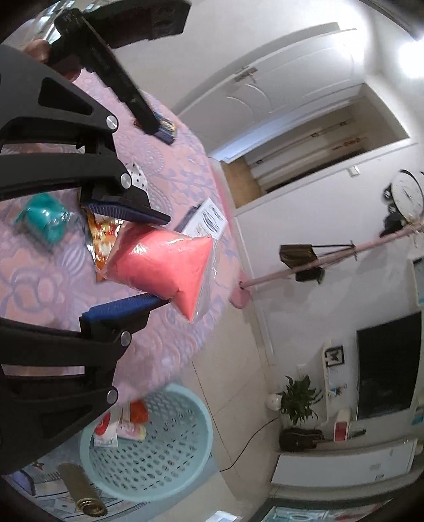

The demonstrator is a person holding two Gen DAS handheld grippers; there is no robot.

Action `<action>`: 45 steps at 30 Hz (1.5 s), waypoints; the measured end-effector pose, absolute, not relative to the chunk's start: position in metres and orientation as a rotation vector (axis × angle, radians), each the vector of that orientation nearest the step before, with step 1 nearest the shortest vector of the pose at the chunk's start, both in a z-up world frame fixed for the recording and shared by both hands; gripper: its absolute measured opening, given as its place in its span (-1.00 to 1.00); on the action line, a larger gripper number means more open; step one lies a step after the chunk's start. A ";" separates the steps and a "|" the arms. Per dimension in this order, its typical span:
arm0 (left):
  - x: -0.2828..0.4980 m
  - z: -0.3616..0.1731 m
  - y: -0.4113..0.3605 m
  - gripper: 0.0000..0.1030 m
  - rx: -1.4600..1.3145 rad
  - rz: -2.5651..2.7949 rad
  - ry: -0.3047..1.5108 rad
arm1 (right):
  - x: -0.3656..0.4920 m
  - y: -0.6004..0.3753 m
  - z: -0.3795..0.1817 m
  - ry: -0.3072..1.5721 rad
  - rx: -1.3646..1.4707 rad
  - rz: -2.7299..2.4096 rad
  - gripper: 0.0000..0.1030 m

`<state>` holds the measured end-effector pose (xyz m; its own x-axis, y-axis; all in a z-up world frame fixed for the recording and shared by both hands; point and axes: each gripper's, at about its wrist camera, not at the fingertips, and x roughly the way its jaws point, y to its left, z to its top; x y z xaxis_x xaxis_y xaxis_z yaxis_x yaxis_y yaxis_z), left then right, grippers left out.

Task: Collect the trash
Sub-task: 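Grasp the pink packet with the right gripper, then carry the paper bag and pink packet over the blue basket and open both grippers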

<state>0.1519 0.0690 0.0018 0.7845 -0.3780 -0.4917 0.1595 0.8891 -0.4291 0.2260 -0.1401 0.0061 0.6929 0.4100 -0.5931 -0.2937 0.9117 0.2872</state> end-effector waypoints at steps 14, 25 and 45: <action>0.188 -0.051 0.018 -0.30 -0.285 -0.104 0.940 | 0.210 -0.201 -0.011 0.728 0.299 0.376 -0.23; 0.150 0.010 0.015 -0.58 -0.307 -0.194 0.713 | 0.204 -0.242 -0.009 0.671 0.329 0.324 -0.23; 0.270 0.014 -0.197 -0.58 -0.176 -0.570 0.811 | 0.291 -0.371 -0.074 0.857 0.390 -0.087 -0.22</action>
<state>0.2705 -0.1973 0.0143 0.5489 -0.5441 -0.6346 0.4127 0.8366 -0.3603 0.2908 -0.3711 -0.0741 0.6561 0.0808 -0.7503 0.2295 0.9258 0.3004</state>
